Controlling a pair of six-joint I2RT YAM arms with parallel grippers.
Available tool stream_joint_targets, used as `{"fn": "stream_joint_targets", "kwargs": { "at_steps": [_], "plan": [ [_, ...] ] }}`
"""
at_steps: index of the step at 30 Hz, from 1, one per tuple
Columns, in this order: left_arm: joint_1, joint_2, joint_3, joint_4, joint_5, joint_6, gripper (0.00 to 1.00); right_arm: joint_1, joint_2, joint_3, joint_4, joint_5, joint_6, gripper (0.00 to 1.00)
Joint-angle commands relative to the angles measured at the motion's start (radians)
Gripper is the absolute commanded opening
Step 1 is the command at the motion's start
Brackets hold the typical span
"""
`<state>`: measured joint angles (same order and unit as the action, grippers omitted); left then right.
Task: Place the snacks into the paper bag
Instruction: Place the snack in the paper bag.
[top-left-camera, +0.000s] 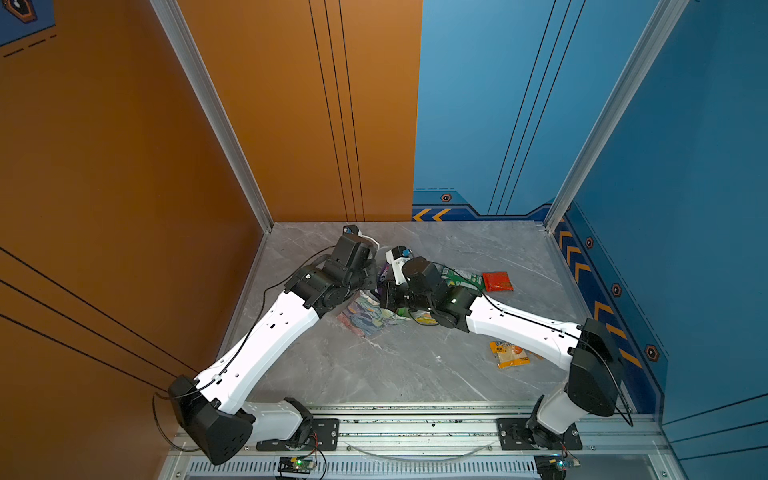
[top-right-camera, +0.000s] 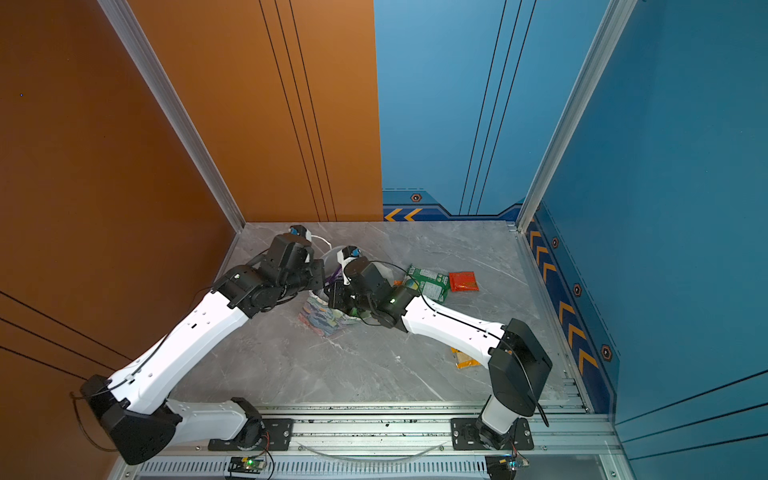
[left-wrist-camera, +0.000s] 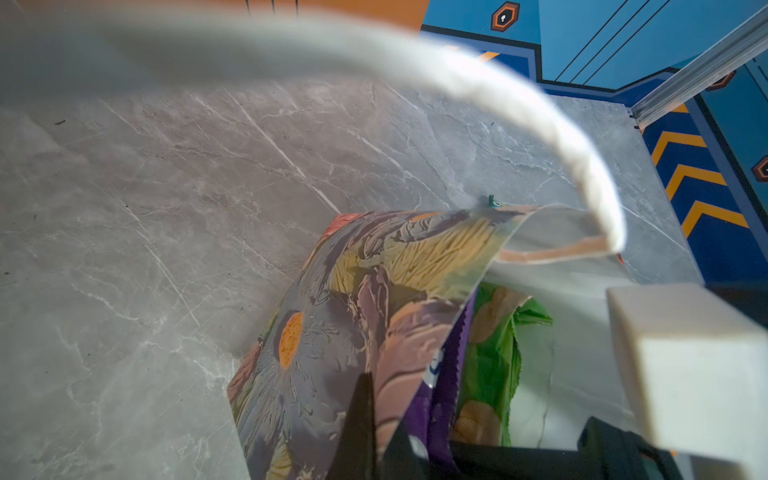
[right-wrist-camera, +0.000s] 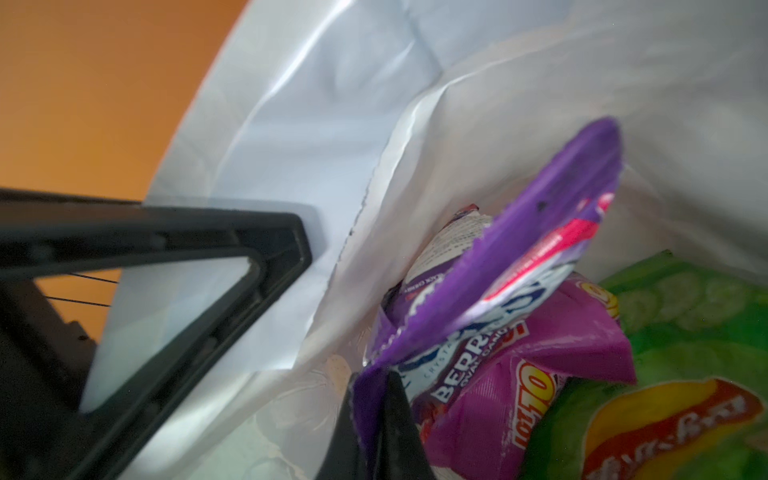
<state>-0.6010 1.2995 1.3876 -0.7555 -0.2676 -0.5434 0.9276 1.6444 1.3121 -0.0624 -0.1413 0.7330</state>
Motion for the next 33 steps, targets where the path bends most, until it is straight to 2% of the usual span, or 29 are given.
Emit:
{"fn": "stream_joint_targets", "kwargs": {
  "at_steps": [1,5,12,21,33],
  "plan": [
    [0.008,-0.033,0.001,0.056,0.033,-0.006,0.0,-0.007,0.024,0.057,-0.031,-0.038,-0.006,0.0],
    [0.006,-0.052,-0.018,0.096,0.059,0.023,0.0,-0.035,0.061,0.086,-0.023,-0.144,0.034,0.0],
    [0.007,-0.068,-0.028,0.111,0.065,0.032,0.0,-0.036,0.1,0.115,-0.044,-0.159,0.05,0.04],
    [0.019,-0.077,-0.046,0.111,0.062,0.036,0.0,-0.058,0.055,0.112,-0.044,-0.198,0.085,0.1],
    [0.021,-0.087,-0.057,0.121,0.08,0.042,0.0,-0.089,0.06,0.078,0.032,-0.219,0.152,0.12]
  ]
}}
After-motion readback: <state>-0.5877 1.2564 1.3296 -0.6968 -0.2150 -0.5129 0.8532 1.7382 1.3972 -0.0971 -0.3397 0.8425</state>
